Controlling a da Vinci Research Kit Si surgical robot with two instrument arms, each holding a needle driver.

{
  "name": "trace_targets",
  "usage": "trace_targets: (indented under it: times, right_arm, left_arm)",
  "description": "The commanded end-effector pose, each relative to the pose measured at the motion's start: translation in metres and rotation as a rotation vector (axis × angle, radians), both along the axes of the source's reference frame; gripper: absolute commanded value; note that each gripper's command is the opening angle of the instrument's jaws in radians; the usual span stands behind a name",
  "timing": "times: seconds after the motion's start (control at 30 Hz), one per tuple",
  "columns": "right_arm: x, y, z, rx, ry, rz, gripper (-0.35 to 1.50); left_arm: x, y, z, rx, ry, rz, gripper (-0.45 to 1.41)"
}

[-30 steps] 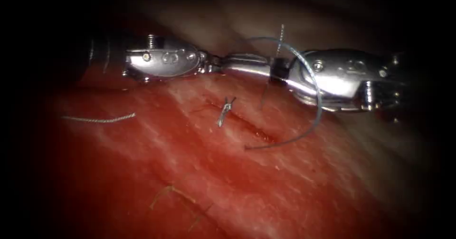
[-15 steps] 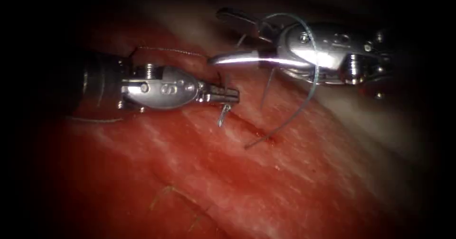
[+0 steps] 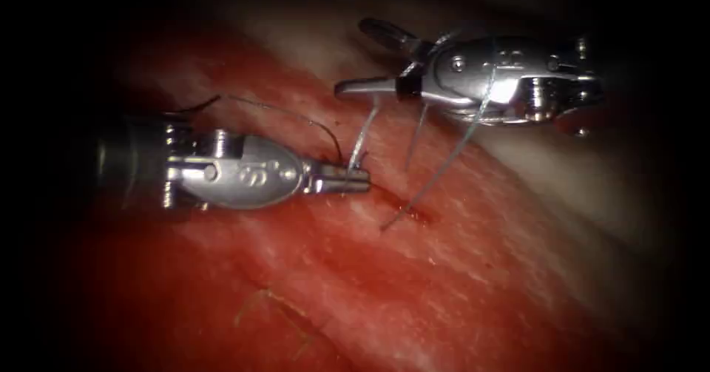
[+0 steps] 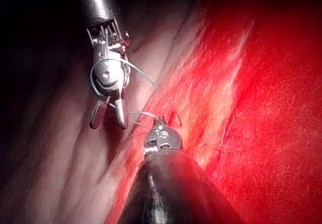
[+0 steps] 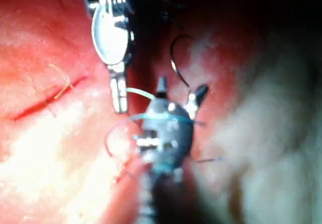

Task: Wound Closure

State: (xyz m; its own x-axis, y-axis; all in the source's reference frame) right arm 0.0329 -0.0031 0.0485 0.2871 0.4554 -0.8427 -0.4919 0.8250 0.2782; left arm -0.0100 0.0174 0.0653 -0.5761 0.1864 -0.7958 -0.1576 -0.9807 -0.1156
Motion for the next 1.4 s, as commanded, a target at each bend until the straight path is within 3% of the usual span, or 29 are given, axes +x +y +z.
trace_targets:
  times: [0.03,0.3,0.53,0.73,0.9,1.07,1.4]
  right_arm:
    - [0.0007,-0.0009,0.0013,0.016,-0.029,-0.020,1.38]
    - [0.0013,-0.0027,0.0033,0.051,-0.105,-0.086,1.38]
    - [0.0016,-0.0042,0.0041,0.071,-0.144,-0.137,1.38]
    - [0.0019,-0.0055,0.0041,0.072,-0.118,-0.174,1.40]
    - [0.0018,-0.0062,0.0035,0.075,-0.090,-0.188,1.40]
    - [0.0017,-0.0064,0.0034,0.082,-0.071,-0.188,1.40]
    - [0.0034,-0.0079,0.0043,0.118,0.010,-0.209,1.40]
  left_arm:
    - [0.0004,0.0004,0.0001,-0.006,0.016,-0.003,-0.45]
    - [0.0026,0.0022,-0.0020,-0.053,0.053,-0.025,-0.45]
    - [0.0029,0.0038,-0.0031,-0.080,0.084,-0.020,-0.45]
    - [0.0031,0.0067,-0.0034,-0.120,0.122,-0.016,-0.45]
    - [0.0034,0.0095,-0.0020,-0.168,0.164,0.003,-0.45]
    - [0.0035,0.0102,-0.0004,-0.172,0.172,-0.002,-0.45]
    - [0.0008,0.0111,0.0030,-0.162,0.148,0.018,-0.45]
